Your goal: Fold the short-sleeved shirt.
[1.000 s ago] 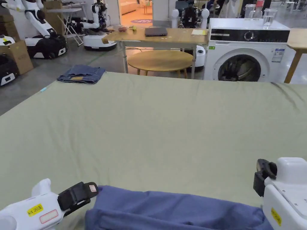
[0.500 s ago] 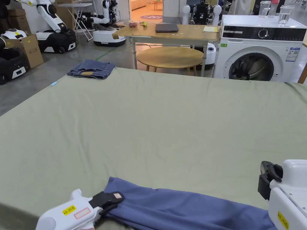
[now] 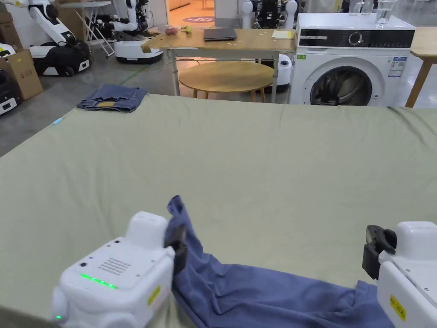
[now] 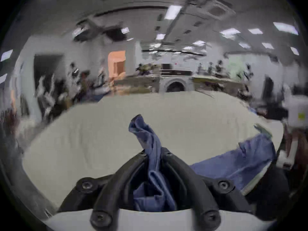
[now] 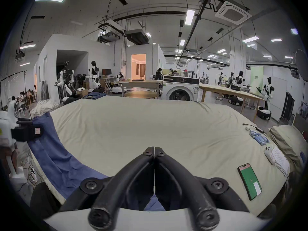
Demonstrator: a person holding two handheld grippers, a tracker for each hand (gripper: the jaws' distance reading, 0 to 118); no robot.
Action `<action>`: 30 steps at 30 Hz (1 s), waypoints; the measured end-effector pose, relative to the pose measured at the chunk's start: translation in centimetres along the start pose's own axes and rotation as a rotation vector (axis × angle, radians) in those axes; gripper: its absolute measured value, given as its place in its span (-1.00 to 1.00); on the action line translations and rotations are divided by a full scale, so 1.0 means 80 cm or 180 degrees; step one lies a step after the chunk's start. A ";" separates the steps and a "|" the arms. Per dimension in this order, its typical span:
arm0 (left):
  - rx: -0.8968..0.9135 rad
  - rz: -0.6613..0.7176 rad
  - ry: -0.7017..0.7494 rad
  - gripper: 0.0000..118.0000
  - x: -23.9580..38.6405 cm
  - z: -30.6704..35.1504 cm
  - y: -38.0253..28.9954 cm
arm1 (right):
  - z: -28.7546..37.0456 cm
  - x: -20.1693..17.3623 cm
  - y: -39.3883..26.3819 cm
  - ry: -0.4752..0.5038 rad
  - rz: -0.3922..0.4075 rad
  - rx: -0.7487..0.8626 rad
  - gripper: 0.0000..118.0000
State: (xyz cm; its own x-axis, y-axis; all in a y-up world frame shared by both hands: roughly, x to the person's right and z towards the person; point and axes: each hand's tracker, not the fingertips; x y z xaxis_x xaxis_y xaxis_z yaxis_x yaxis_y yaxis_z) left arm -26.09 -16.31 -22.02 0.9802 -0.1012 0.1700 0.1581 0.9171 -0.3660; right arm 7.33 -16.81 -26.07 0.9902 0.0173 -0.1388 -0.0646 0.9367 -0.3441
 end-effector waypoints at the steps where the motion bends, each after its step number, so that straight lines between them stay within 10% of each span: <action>1: -0.0043 -0.0151 -0.0114 -0.92 0.024 -0.003 0.002 | 0.001 0.002 0.000 -0.0010 0.0003 -0.0002 -1.00; 10: -0.0949 -0.0528 -0.0742 -0.90 0.187 -0.108 -0.062 | 0.014 0.034 -0.017 -0.0167 -0.0051 -0.0066 -1.00; 14: -0.1054 -0.0433 -0.0753 0.54 0.182 -0.111 -0.070 | 0.019 0.047 -0.022 -0.0187 -0.0113 -0.0089 -1.00; 20: -0.0524 0.1101 -0.0883 0.67 0.095 -0.059 -0.026 | 0.027 0.052 -0.024 -0.0178 -0.0196 -0.0121 -1.00; 22: -0.0760 0.1546 -0.0839 0.52 0.067 -0.069 -0.035 | 0.029 0.053 -0.026 -0.0160 -0.0230 -0.0152 -1.00; 25: -0.1035 0.1812 -0.1088 -0.83 0.059 -0.091 -0.056 | 0.028 0.052 -0.032 -0.0154 -0.0278 -0.0194 -1.00; 30: -0.1441 0.1666 -0.1486 -0.91 0.117 -0.112 -0.085 | 0.026 0.052 -0.041 -0.0135 -0.0317 -0.0263 -1.00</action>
State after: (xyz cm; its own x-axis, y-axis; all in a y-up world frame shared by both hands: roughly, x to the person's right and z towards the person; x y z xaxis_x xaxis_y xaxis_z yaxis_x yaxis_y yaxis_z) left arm -16.88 -26.98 -26.15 0.8061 0.5566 0.2011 -0.1739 0.5475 -0.8185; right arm 11.92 -19.07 -23.60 0.9964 -0.0581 -0.0613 0.0262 0.9026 -0.4297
